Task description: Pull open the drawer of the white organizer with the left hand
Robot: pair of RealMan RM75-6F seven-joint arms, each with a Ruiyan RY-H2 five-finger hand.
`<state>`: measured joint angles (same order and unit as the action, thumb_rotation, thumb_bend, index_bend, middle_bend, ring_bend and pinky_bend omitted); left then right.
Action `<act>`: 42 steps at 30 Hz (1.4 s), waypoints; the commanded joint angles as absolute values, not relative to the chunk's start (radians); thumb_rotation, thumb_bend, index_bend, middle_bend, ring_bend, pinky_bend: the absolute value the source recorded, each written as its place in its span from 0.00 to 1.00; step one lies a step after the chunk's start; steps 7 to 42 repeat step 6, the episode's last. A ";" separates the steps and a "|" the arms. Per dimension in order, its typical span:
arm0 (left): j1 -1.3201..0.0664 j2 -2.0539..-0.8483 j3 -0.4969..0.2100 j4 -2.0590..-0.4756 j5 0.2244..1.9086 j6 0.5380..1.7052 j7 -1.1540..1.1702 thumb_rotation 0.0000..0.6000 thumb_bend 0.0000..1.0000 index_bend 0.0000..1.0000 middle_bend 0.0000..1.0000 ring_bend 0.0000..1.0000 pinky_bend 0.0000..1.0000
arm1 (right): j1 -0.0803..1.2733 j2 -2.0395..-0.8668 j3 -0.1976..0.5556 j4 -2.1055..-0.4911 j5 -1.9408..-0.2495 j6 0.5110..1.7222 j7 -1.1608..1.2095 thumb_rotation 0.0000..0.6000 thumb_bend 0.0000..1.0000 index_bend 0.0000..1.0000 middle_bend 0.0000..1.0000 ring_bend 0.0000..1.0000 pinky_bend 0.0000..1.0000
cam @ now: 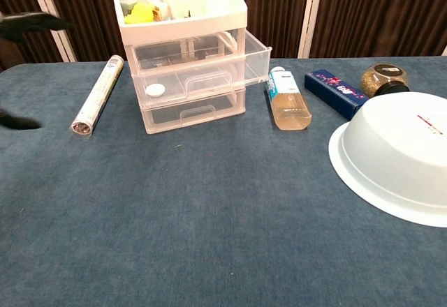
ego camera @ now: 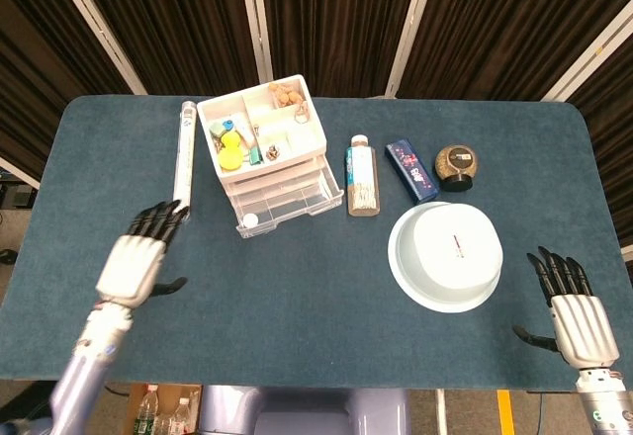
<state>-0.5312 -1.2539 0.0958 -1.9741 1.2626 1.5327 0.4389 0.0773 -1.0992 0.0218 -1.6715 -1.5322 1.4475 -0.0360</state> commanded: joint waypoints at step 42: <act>-0.306 -1.146 0.235 -1.784 1.453 1.702 0.225 1.00 0.06 0.02 0.00 0.00 0.05 | 0.071 -1.109 0.029 -1.673 -1.519 1.459 -0.058 1.00 0.11 0.00 0.00 0.00 0.00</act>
